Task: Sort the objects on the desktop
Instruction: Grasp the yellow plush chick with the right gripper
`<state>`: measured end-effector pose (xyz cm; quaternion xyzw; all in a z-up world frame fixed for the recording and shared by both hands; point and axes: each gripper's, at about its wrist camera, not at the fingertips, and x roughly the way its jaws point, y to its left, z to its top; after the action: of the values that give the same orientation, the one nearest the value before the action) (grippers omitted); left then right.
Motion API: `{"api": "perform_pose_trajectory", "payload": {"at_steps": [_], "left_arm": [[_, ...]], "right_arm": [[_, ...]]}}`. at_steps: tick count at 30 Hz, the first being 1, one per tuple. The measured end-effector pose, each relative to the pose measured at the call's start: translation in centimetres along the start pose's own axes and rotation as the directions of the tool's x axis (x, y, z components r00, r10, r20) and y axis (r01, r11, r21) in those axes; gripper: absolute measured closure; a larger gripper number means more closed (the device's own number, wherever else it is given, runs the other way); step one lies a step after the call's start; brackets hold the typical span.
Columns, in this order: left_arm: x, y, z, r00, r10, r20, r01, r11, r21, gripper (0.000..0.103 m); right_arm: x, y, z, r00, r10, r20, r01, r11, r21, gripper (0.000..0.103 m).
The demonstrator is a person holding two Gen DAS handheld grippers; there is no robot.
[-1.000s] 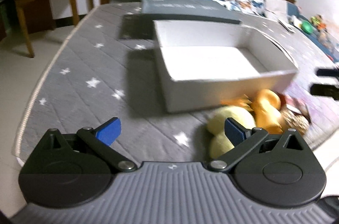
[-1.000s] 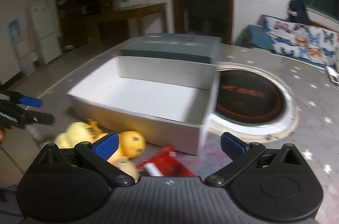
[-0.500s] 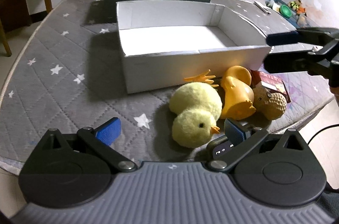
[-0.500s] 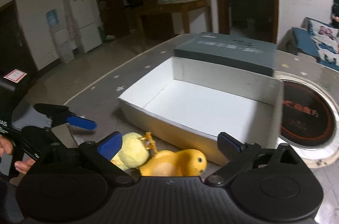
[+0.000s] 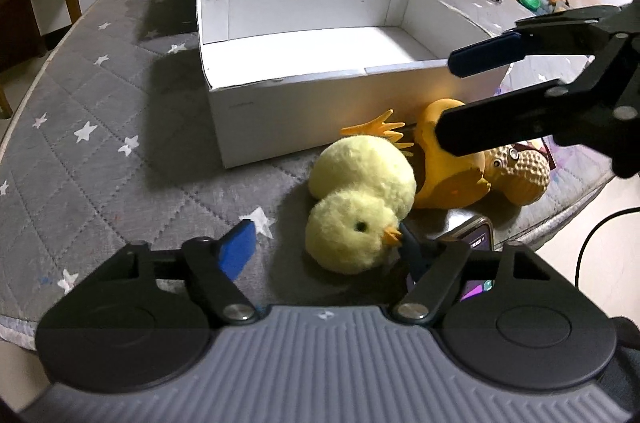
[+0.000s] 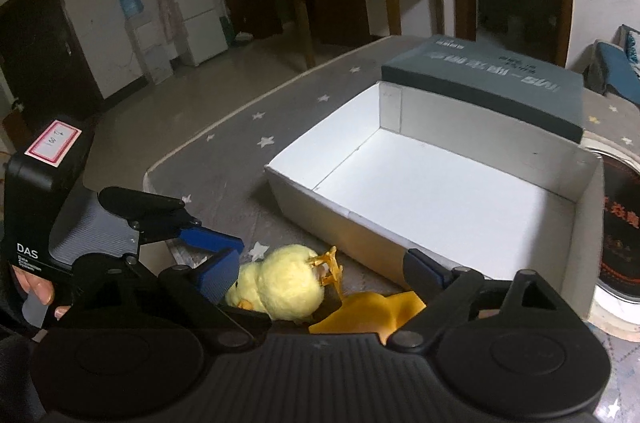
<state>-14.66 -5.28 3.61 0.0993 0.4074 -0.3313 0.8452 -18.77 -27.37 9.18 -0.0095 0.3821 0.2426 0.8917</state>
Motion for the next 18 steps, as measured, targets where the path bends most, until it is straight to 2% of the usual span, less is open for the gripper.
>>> {"api": "perform_pose_trajectory", "payload": {"at_steps": [7, 18], "left_arm": [[-0.2, 0.8, -0.1, 1.000, 0.005, 0.010, -0.006, 1.000, 0.012, 0.044], [0.0, 1.0, -0.3, 0.999, -0.028, 0.026, 0.028, 1.000, 0.005, 0.045]], "right_arm": [[2.1, -0.3, -0.4, 0.998, 0.022, -0.055, -0.021, 1.000, 0.005, 0.017], [4.6, 0.3, -0.1, 0.990, 0.047, -0.133, -0.044, 0.999, 0.026, 0.022]]}}
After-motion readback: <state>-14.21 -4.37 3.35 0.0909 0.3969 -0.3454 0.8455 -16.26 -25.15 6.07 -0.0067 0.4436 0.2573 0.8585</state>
